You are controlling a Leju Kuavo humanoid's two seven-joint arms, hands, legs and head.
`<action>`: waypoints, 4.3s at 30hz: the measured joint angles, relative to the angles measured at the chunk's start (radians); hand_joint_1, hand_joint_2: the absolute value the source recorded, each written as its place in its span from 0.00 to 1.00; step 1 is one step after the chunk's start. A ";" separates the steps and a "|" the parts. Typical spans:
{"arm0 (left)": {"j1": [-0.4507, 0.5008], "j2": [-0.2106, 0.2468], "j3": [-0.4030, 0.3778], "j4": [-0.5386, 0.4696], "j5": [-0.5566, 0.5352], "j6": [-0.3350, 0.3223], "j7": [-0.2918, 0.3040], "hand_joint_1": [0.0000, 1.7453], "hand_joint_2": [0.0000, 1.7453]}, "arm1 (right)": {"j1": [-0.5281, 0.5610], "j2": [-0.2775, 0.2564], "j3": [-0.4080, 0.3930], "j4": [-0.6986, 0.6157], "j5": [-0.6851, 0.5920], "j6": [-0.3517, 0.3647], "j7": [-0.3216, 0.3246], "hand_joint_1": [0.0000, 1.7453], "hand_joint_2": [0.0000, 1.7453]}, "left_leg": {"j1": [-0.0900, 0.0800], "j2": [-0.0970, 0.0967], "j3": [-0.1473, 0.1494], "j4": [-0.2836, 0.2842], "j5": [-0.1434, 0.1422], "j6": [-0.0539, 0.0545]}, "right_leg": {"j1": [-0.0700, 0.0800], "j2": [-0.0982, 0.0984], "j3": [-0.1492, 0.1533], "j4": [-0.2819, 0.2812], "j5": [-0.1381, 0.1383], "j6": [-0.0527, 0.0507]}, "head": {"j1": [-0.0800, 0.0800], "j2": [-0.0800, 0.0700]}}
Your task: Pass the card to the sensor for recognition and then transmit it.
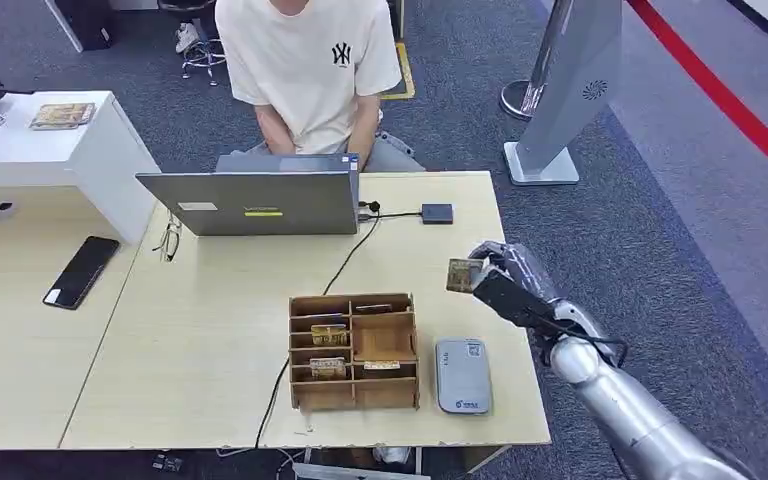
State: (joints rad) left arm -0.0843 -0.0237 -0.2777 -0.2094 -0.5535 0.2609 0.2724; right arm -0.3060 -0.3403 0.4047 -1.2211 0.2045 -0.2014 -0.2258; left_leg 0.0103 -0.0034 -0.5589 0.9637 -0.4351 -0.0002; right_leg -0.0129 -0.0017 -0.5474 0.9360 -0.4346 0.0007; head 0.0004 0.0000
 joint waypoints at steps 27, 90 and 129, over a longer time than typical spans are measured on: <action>0.001 0.000 0.029 0.000 0.026 0.000 0.000 0.00 0.00 | 0.000 -0.099 0.024 -0.008 -0.066 0.135 0.084 1.00 1.00 | 0.000 0.000 0.000 0.000 0.000 0.000 | 0.000 0.000 0.000 0.000 0.000 0.000 | 0.000 0.000; 0.015 -0.001 0.064 0.000 0.069 -0.010 0.024 0.00 0.00 | 0.098 -0.204 0.196 -0.184 -0.395 0.273 0.317 1.00 1.00 | 0.000 0.000 0.000 0.000 0.000 0.001 | 0.000 0.000 0.000 0.000 0.000 0.000 | 0.000 0.000; 0.015 -0.001 0.064 0.000 0.063 -0.008 0.029 0.00 0.00 | 0.113 -0.129 0.220 -0.079 -0.361 0.233 0.275 1.00 1.00 | 0.000 0.000 0.000 0.000 0.000 0.001 | 0.000 0.000 0.000 0.000 0.000 0.000 | 0.000 0.000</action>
State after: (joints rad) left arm -0.0695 -0.0244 -0.2136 -0.2090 -0.4910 0.2529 0.3010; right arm -0.1926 -0.4696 0.6245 -1.3004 -0.1564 0.0317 0.0488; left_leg 0.0102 -0.0034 -0.5591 0.9637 -0.4356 0.0004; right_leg -0.0130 -0.0018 -0.5470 0.9357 -0.4350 0.0011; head 0.0004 0.0000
